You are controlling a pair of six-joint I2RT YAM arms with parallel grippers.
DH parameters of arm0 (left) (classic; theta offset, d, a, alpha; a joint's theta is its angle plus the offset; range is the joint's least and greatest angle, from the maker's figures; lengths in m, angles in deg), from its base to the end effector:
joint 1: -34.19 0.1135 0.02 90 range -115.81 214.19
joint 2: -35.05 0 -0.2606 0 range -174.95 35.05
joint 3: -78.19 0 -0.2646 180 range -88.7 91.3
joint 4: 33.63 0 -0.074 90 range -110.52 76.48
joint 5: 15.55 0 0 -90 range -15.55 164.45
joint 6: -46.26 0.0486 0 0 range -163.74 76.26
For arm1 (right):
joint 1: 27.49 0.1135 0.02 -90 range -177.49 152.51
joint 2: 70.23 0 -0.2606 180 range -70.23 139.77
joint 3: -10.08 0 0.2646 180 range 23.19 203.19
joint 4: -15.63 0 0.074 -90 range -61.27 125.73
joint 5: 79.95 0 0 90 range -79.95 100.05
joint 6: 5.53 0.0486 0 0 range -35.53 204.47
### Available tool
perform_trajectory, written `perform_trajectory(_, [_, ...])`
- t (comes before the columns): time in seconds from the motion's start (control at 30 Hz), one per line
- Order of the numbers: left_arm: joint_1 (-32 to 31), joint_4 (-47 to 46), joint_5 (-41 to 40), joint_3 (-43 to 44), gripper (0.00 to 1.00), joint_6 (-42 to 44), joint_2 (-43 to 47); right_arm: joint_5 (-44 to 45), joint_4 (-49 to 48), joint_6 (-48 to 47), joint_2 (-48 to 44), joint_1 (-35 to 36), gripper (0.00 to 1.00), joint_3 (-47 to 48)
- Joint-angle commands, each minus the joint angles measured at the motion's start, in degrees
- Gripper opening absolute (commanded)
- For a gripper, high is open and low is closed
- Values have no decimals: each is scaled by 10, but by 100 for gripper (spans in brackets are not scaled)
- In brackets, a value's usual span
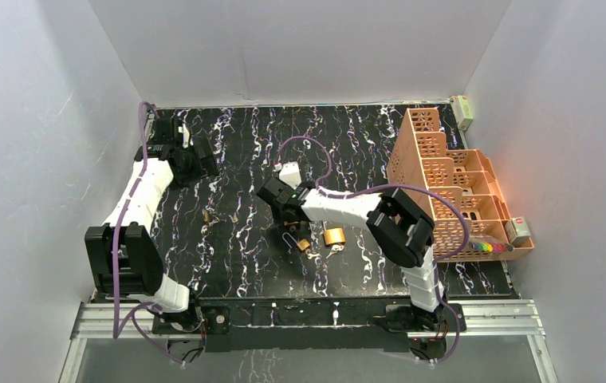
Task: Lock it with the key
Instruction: Pick up the lock from the center of the board.
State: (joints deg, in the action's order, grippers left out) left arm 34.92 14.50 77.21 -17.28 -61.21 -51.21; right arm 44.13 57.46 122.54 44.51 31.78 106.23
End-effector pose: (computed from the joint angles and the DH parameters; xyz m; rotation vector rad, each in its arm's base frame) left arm 0.3465 0.0021 0.2719 -0.3660 2.4212 -0.1886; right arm 0.2463 0.3611 0.1665 -0.2472 2.3622 -0.0098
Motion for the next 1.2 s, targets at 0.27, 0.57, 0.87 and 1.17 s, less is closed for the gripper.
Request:
perform_trajectory(0.27, [1, 24, 25, 15, 98, 17, 38, -25, 38, 63, 11, 12, 80, 32])
perform_trajectory(0.57, [1, 25, 31, 14, 98, 20, 41, -39, 39, 66, 5, 29, 75, 14])
perform_trajectory(0.87, [1, 28, 41, 27, 98, 15, 42, -65, 7, 78, -37, 31, 59, -69])
perform_trajectory(1.17, [1, 23, 59, 28, 98, 6, 48, -41, 1, 112, -35, 30, 81, -56])
